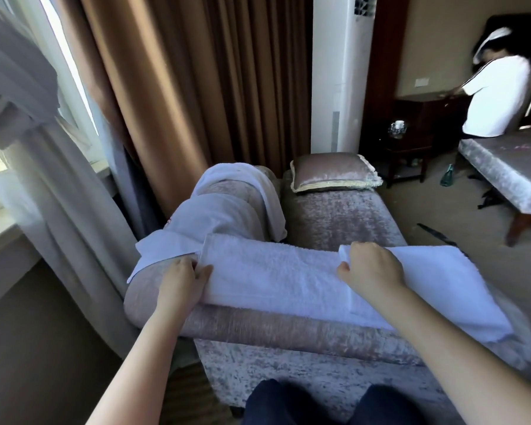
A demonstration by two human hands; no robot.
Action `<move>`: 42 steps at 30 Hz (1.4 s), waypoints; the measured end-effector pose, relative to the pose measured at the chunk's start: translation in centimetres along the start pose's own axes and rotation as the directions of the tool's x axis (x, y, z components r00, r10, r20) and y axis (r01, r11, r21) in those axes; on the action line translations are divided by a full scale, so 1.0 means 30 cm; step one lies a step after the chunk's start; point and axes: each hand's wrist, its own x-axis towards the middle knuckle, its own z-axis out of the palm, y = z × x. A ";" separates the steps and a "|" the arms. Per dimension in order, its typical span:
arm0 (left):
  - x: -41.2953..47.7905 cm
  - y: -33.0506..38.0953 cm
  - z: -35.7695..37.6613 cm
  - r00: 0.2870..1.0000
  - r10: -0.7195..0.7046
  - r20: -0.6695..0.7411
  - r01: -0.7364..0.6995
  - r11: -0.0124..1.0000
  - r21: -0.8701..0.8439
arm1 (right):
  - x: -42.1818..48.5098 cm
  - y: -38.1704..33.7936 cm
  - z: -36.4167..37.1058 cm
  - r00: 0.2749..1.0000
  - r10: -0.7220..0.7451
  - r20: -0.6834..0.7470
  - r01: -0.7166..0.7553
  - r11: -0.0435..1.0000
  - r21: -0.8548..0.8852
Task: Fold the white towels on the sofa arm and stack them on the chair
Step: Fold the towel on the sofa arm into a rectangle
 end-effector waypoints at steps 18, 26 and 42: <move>0.031 0.024 -0.083 0.987 -0.043 0.153 0.060 0.993 -0.105 | -0.035 0.051 0.196 0.926 -0.260 -0.272 0.271 0.963 0.003; -0.021 0.298 -0.292 0.950 0.100 0.296 0.069 0.857 -0.511 | -0.030 0.080 0.106 0.943 -0.326 -0.065 0.329 0.887 0.326; -0.277 1.036 0.003 0.651 0.602 0.462 -0.306 0.765 -0.566 | 0.004 0.382 -0.427 0.979 0.098 0.179 -0.204 0.508 0.837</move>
